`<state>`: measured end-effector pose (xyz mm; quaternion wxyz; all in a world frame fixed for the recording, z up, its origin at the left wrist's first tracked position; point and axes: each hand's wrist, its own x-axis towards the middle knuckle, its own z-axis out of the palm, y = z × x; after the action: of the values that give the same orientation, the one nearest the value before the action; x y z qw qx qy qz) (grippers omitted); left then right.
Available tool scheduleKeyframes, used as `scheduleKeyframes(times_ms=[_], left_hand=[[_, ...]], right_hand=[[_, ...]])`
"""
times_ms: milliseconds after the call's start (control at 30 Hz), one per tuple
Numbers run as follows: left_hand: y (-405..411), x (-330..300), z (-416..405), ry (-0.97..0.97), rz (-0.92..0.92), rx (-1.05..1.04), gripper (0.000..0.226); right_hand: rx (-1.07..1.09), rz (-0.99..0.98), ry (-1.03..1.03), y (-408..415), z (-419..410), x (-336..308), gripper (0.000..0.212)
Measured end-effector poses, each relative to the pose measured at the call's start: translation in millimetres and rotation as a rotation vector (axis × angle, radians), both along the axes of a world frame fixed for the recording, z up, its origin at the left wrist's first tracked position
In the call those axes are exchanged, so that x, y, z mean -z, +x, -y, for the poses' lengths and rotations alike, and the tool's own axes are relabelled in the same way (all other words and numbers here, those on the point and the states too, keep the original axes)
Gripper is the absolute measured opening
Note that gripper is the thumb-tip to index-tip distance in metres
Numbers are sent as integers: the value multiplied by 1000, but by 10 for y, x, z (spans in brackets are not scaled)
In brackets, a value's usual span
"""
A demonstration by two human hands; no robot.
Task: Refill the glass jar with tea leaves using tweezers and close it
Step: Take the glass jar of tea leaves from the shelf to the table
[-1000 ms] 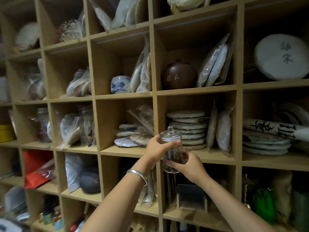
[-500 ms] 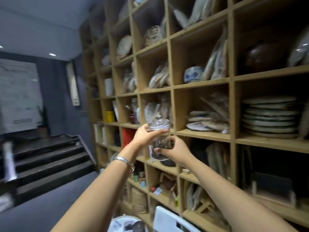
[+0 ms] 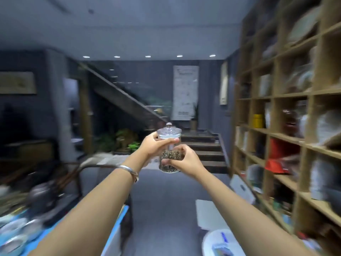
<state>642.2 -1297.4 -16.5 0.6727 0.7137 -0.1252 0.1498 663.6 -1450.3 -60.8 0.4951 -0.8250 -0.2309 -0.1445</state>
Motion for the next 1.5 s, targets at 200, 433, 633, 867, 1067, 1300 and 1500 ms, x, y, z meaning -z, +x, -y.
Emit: scheduleKeyframes(times_ms=[200, 433, 633, 867, 1067, 1300, 1500], left_hand=[[-1056, 33, -1460, 40, -24, -354, 68], [-2555, -57, -2882, 91, -71, -739, 47], [-3836, -111, -4029, 152, -102, -1002, 52], [-5193, -111, -5241, 169, -93, -1190, 45], [-5930, -43, -6053, 137, -122, -1306, 48], [-6243, 205, -7096, 139, -159, -1392, 41], [-6131, 322, -8211, 197, -180, -1455, 64]], right_hand=[[-362, 29, 13, -518, -1644, 82, 60], [-754, 29, 21, -1570, -3430, 28, 58], [-1005, 59, 29, -2617, -4911, -27, 65], [-1216, 41, 85, -3862, -6458, 13, 63], [-1344, 37, 91, -4577, -7483, 84, 78], [-1478, -62, 75, -4847, -8579, 306, 70], [-1540, -59, 65, -4745, -9764, 383, 68]])
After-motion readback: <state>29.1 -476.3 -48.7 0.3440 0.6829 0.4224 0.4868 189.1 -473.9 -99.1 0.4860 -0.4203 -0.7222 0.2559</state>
